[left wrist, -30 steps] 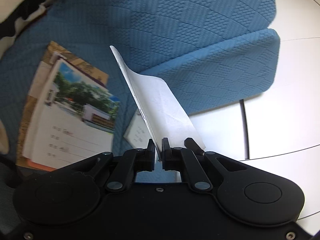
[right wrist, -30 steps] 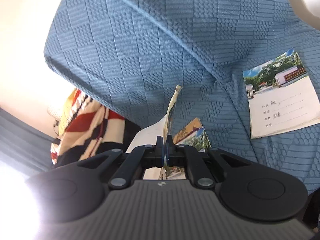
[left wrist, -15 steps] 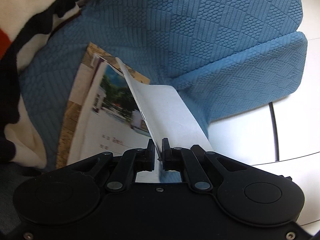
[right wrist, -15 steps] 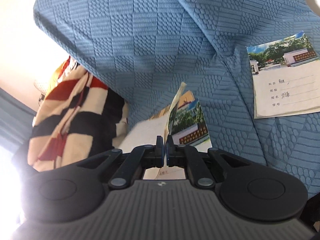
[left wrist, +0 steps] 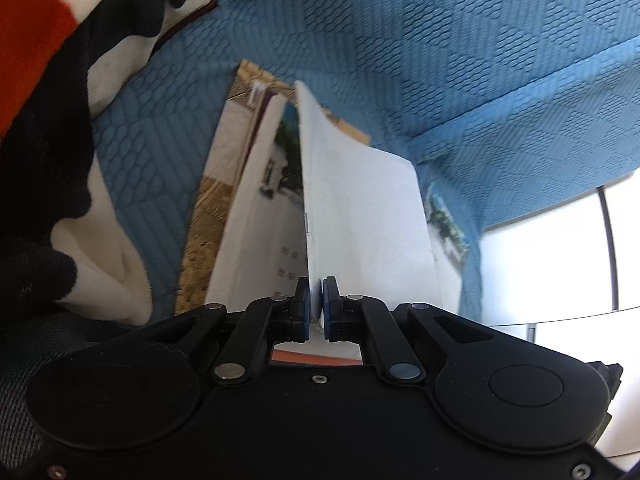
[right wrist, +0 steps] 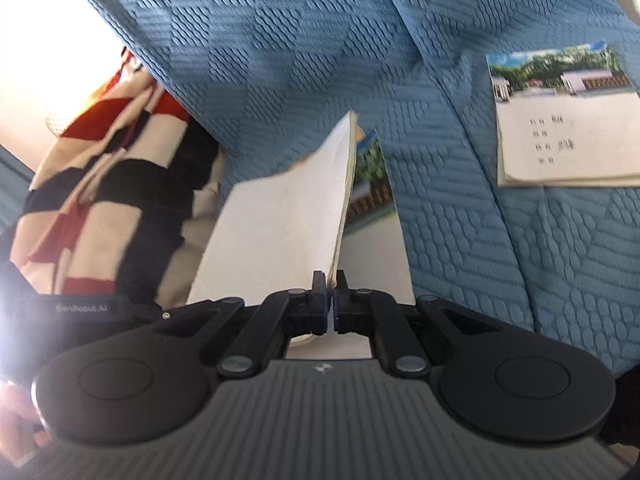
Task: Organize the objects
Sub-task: 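Open both grippers to release the white sheets, then withdraw both grippers up from the book stack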
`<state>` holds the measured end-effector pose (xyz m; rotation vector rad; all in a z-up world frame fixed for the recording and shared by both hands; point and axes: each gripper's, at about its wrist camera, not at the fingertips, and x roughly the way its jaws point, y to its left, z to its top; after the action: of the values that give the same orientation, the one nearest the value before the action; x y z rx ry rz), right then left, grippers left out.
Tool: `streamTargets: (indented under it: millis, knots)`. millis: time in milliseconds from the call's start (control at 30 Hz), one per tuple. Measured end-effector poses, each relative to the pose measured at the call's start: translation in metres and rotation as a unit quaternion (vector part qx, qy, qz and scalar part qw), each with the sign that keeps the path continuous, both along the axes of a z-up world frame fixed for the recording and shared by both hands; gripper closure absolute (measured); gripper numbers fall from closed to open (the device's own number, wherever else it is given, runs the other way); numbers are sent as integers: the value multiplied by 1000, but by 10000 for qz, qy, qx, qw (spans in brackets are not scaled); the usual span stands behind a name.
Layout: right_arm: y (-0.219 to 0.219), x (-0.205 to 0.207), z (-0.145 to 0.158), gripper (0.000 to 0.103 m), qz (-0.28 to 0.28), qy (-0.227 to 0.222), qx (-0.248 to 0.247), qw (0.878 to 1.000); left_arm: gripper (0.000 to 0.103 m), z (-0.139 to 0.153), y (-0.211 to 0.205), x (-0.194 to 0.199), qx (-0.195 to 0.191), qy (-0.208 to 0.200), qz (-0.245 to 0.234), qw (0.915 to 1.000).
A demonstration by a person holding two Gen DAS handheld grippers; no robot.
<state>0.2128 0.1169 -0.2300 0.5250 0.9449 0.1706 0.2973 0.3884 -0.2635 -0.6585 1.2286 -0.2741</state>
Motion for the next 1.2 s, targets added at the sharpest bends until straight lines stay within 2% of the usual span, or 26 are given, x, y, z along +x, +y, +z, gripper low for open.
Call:
streamTargets:
  millis: [233, 367, 400, 467, 500, 567, 633, 700, 900, 1067, 1200]
  knots:
    - [8, -6, -14, 93, 1, 194, -403, 9990, 93, -12, -4, -2, 376, 101, -36, 9992]
    - [7, -6, -14, 90, -86, 291, -350, 9989, 81, -11, -6, -3, 416, 131, -56, 9990]
    - [6, -5, -14, 89, -93, 344, -307, 9989, 76, -10, -7, -3, 428, 138, -103, 9989]
    - [6, -5, -13, 83, -100, 431, -265, 9987, 52, -7, -9, -4, 403, 86, -195, 9990]
    - [6, -5, -12, 80, -85, 455, -231, 9987, 47, -5, -11, -4, 419, 51, -256, 9988]
    - [5, -7, -9, 59, -61, 486, -150, 9987, 30, 2, -15, -7, 550, -18, -338, 9979]
    - [8, -10, -2, 45, 29, 472, -283, 9985, 21, 10, -19, -10, 793, -110, -369, 9961]
    - [13, -12, 6, 44, 120, 414, -507, 9978, 21, 18, -23, -13, 876, -202, -409, 9951]
    - [10, -17, 39, 44, 243, 182, -779, 9965, 20, 55, -27, -21, 838, -456, -430, 9945]
    - [5, -25, 78, 44, 284, -226, -877, 9955, 19, 100, -34, -30, 846, -870, -395, 9918]
    - [-1, -30, 107, 44, 290, -528, -889, 9942, 18, 137, -45, -44, 993, -1309, -501, 9851]
